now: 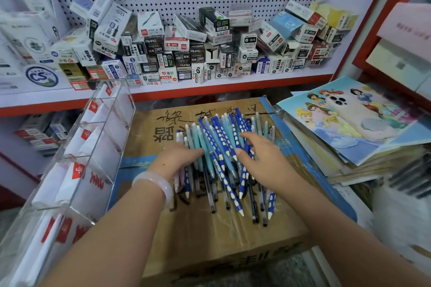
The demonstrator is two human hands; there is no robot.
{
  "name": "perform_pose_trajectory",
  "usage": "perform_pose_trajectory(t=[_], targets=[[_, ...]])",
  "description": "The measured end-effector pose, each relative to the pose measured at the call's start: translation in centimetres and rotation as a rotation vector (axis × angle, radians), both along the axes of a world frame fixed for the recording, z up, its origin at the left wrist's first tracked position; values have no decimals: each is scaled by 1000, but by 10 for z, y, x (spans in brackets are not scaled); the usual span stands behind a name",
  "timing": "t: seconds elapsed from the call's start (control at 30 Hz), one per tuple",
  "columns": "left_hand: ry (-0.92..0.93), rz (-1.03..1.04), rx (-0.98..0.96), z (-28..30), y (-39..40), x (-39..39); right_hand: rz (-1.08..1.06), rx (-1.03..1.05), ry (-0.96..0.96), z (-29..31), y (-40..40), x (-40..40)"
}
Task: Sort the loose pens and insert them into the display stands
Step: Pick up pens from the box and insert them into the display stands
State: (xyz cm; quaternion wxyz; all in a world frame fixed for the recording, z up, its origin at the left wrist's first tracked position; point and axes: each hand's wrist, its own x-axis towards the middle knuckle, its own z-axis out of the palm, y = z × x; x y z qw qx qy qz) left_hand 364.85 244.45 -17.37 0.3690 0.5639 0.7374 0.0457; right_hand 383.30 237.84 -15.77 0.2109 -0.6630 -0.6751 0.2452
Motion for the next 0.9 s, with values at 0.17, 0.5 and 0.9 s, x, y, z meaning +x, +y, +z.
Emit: perform_pose_trajectory(t=[0.17, 0.5, 0.9], targets=[[22, 66, 11, -5, 7, 1, -9, 3, 0, 1, -1, 6], [-274, 347, 79, -18, 4, -2, 5, -11, 14, 4, -5, 12], [-798, 501, 81, 6, -26, -39, -6, -12, 19, 13, -27, 14]])
